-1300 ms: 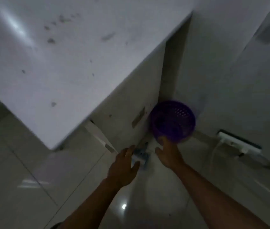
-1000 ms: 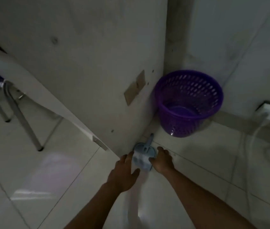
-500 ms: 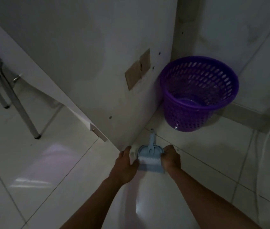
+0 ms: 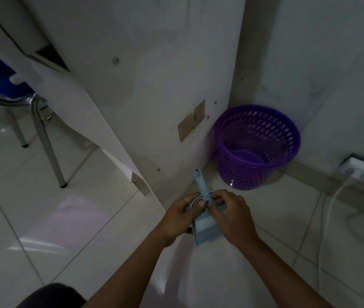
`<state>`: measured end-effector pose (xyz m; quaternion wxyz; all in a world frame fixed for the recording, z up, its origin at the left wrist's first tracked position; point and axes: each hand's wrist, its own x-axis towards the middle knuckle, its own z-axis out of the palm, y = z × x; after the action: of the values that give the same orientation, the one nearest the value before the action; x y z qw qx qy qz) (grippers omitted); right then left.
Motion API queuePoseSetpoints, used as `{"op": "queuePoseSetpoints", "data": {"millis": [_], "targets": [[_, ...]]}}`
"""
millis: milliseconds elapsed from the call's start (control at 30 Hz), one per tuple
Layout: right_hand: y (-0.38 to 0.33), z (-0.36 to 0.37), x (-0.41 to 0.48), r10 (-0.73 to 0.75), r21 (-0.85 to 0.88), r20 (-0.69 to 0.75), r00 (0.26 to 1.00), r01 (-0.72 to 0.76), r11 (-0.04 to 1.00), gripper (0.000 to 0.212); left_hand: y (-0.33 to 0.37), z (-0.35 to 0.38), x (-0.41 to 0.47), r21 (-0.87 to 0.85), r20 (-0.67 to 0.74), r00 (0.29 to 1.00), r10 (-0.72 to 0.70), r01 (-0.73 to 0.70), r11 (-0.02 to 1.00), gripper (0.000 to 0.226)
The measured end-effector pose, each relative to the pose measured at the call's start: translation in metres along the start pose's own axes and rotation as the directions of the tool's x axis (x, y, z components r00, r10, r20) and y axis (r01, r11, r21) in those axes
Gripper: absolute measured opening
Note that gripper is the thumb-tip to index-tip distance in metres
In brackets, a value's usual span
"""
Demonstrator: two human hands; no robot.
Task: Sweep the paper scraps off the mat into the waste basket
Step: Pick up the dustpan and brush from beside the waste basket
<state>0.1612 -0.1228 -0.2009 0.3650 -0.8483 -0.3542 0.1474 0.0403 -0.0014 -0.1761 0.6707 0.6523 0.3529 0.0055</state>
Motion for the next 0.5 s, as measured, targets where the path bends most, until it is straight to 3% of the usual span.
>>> {"op": "queuePoseSetpoints", "data": {"millis": [200,333,500], "targets": [[-0.052,-0.046,-0.005,0.059,0.136,0.129,0.990,-0.076,0.988,0.050,0.056,-0.004,-0.039,-0.004,0.008,0.997,0.071,-0.071,0.997,0.031],[-0.135,-0.136,-0.014,0.089,0.150,0.169,0.982,-0.115,0.982,0.034,0.148,-0.004,-0.102,0.007,0.013,0.997,0.073,-0.073,0.997,0.036],[-0.277,-0.292,-0.018,0.057,0.163,0.180,0.982,-0.087,0.983,0.036,0.321,-0.014,-0.201,-0.036,0.040,0.996,0.080,-0.078,0.996,0.036]]}}
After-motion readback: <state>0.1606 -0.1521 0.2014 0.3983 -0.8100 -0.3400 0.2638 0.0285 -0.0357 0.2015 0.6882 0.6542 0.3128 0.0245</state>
